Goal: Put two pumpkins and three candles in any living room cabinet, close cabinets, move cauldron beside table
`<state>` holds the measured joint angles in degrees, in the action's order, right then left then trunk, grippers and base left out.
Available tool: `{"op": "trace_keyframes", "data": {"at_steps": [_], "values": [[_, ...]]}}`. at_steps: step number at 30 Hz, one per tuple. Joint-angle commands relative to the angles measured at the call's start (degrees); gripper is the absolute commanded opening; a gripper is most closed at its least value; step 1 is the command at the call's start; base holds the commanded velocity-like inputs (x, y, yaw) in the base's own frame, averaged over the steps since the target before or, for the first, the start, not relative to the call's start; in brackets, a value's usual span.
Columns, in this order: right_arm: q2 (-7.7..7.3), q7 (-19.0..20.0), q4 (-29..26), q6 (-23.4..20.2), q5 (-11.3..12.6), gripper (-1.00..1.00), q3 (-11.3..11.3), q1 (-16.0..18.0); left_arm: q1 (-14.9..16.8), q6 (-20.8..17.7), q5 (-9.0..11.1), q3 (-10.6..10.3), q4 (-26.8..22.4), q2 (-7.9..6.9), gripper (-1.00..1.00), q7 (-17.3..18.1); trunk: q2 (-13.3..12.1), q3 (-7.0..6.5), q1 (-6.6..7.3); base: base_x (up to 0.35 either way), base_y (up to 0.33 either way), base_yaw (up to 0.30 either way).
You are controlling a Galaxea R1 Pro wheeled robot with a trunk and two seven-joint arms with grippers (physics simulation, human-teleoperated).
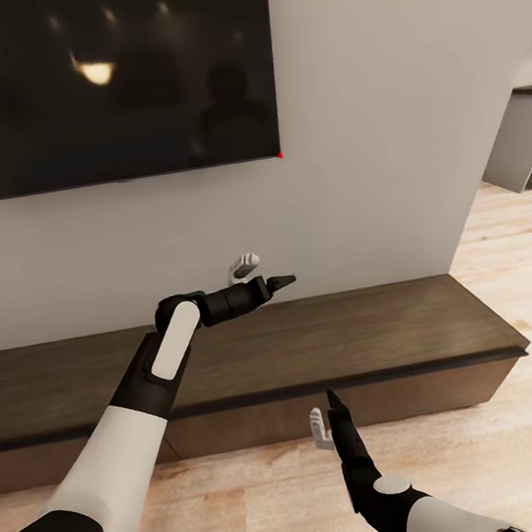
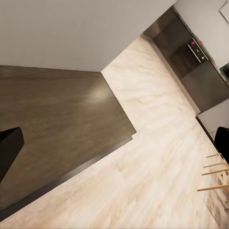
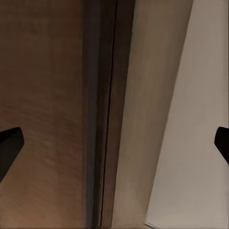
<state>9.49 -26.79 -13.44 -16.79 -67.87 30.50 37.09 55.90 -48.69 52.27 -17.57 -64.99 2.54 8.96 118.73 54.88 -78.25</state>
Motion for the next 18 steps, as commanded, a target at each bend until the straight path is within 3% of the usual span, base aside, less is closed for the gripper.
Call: {"op": "trace_keyframes", "data": {"at_steps": [1, 18], "values": [[0.05, -0.04, -0.05, 0.03, 0.00, 1.00, 0.00, 0.00, 0.00, 0.00, 0.02, 0.00, 0.01, 0.00, 1.00, 0.00, 0.42, 0.18, -0.23, 0.000, 0.000, 0.000], [0.02, -1.22, -0.56, 0.02, 0.02, 1.00, -0.09, 0.00, 0.00, 0.07, 0.02, -0.01, 0.04, 0.01, 1.00, 0.03, 7.23, 3.24, -3.96, 0.000, 0.000, 0.000]]}}
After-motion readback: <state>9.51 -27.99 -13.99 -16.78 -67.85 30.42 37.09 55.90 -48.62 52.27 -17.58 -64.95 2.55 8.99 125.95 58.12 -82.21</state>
